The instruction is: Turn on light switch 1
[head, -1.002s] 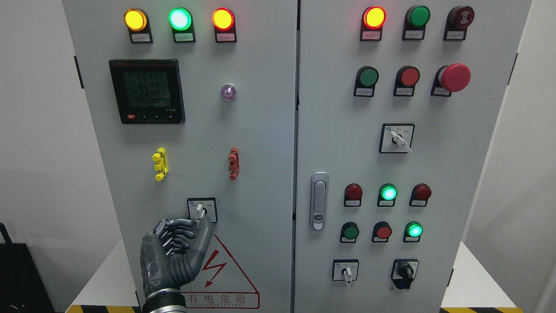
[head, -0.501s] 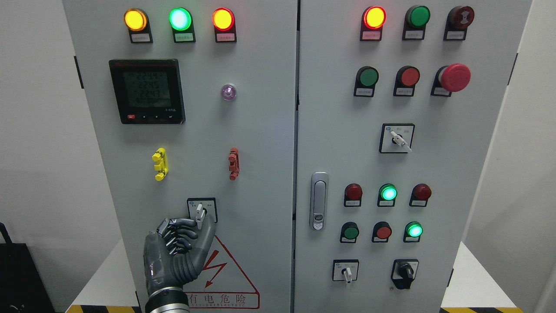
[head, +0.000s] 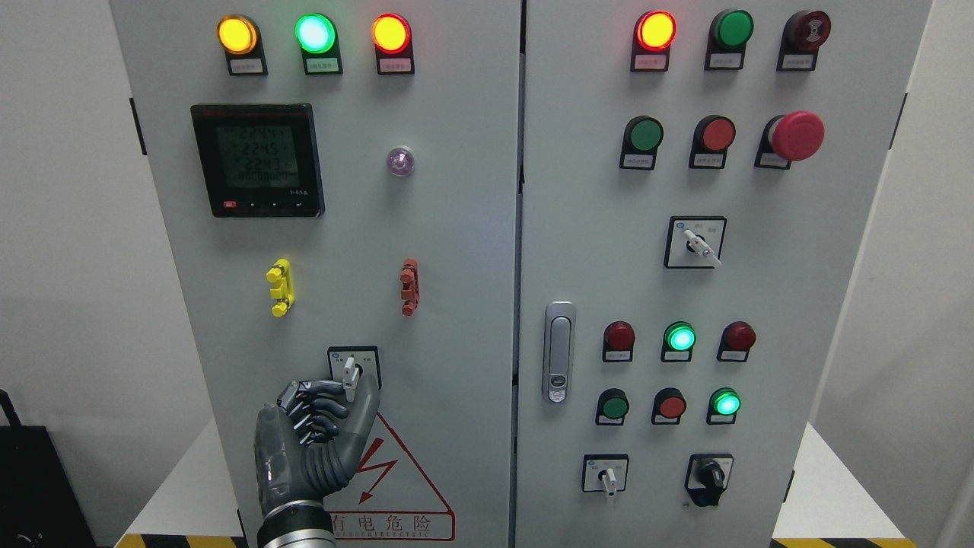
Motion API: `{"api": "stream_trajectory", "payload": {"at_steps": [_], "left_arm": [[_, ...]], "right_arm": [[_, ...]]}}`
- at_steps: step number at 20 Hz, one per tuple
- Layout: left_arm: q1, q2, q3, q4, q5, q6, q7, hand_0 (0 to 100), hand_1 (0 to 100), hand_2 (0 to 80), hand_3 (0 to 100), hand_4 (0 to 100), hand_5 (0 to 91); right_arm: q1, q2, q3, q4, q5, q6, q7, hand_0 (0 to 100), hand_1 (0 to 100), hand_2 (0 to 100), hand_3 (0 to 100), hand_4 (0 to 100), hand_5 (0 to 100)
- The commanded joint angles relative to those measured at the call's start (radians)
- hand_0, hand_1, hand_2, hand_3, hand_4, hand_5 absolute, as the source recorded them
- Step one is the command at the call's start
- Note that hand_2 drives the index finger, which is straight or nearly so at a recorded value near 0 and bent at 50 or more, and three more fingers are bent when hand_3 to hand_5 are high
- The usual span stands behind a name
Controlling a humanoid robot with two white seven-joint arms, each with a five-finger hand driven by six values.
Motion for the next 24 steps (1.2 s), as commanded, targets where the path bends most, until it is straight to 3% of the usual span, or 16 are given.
{"api": "stream_trajectory", "payload": {"at_steps": [1, 24], "left_arm": [[-0.003, -0.003, 0.0, 0.004, 0.0, 0.004, 0.0, 13, 61, 53.5, 81, 87, 78.1], [-0.021, -0.021, 0.0, 0.003, 0.0, 0.032, 0.0, 15, 57, 55.8, 83, 89, 79.5]], "right_arm": [[0.0, 0.0, 0.0, 0.0, 0.0, -0.001, 0.001, 5, 0, 0, 0, 0, 0], [0.0, 0.0, 0.0, 0.0, 0.0, -0.001, 0.001, 5, 0, 0, 0, 0, 0]]}}
